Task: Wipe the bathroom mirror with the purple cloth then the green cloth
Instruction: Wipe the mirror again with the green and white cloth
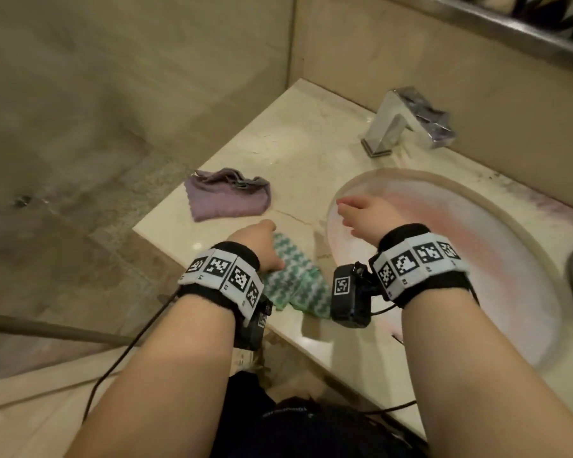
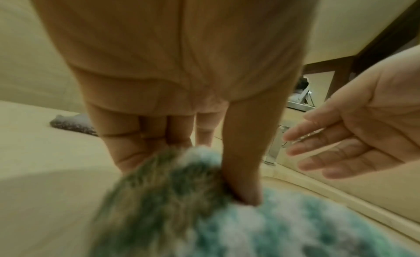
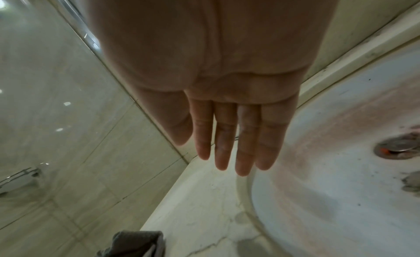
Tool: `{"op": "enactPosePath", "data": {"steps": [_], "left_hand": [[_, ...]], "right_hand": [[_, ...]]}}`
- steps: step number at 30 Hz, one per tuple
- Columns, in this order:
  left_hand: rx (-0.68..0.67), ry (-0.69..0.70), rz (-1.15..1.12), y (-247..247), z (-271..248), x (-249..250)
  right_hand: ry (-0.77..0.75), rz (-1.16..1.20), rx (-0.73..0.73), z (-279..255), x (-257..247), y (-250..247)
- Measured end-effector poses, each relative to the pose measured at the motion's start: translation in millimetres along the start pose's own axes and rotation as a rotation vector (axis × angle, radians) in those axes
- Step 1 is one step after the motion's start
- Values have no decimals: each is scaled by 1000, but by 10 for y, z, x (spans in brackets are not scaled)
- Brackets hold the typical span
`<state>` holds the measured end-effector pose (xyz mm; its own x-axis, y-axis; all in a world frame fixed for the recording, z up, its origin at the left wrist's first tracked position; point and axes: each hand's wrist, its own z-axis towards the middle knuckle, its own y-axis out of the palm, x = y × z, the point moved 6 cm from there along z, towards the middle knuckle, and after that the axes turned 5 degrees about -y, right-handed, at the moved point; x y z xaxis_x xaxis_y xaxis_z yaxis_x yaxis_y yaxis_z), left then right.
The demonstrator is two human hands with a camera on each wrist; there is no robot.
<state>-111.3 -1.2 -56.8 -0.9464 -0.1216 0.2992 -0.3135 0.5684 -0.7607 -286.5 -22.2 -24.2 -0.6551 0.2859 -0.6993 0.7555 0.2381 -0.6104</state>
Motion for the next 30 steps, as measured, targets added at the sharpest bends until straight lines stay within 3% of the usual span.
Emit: {"op": "enactPosePath", "data": {"steps": [3, 7, 9, 12, 17, 25, 30], "left_hand": [[82, 46, -112, -49, -92, 118], [171, 232, -321, -289, -254, 366], [174, 324, -419, -448, -337, 493], [155, 422, -506, -673, -421, 639], [285, 406, -322, -1038, -444, 763], [314, 474, -77, -1664, -463, 1129], [515, 601, -82, -2298, -527, 1450]], "right_hand": [[-17, -16, -12, -116, 76, -18], [-79, 37, -123, -244, 35, 10], [-133, 87, -184, -296, -30, 29], [-208, 181, -145, -322, -98, -56], [-274, 164, 73, -349, -272, -478], [-347, 72, 207, -379, -701, -1076], [-405, 81, 279, -312, -1078, -1536]]}}
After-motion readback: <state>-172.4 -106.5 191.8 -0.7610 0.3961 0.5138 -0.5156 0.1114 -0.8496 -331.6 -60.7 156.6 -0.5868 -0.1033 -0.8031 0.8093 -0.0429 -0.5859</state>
